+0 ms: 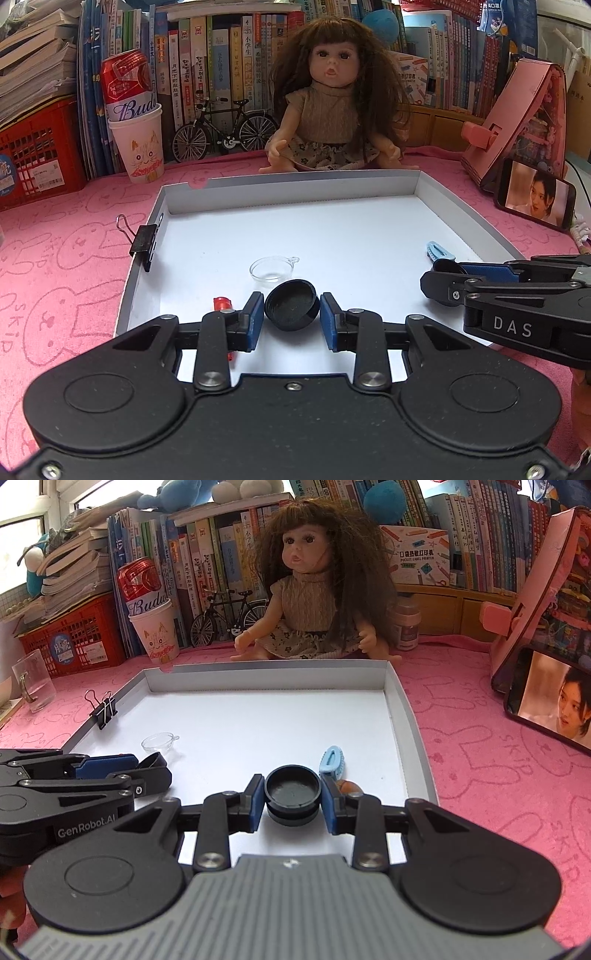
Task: Organize rigid objects
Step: 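Carry the black lid and black cap over the white box with both tools, then open both tools to drop the lid and cap into the box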
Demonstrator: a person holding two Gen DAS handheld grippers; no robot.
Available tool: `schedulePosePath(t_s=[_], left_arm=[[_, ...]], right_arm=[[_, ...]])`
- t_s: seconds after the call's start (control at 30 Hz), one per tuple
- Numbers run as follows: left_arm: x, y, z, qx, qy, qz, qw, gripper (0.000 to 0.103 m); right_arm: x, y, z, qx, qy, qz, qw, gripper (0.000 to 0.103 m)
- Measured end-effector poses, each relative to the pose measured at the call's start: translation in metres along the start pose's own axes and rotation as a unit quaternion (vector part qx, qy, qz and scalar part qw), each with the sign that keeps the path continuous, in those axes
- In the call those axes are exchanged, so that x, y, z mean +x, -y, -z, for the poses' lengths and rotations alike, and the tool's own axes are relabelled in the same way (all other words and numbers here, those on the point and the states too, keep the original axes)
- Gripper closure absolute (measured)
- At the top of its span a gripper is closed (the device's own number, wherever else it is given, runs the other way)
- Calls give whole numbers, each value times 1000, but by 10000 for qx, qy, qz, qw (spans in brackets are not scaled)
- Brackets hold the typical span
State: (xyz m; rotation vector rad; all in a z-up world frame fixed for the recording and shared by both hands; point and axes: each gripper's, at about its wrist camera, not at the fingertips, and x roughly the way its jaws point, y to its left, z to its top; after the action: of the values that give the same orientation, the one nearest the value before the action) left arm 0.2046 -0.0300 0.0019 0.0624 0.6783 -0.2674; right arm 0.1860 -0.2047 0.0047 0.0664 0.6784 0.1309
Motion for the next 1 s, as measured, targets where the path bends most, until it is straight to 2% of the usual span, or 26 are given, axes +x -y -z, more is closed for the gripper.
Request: schedulePosePath(t_s=[0.53,0.6,0.73,0.83,1.0], left_arm=[[3,1,0,4,-28,-51,10000,72],[2,1,0,20,-20,-111,9999,72],[0,2,0,38,-9,-124,9999,70],[-5,4,-1,81,56,-170,9998,65],[-13,6,0,129,130,-191,9996,60]], right_arm=[[6,-2,0,-49,-61,64,9999,65],[6,-2,0,-33,-58,69,10000,60],[6,-2,0,-24,-56,77,10000,58],[5,-2,-1,-26,-23,83,10000,48],[-1,-3,-1,-43,43,106,9999,45]])
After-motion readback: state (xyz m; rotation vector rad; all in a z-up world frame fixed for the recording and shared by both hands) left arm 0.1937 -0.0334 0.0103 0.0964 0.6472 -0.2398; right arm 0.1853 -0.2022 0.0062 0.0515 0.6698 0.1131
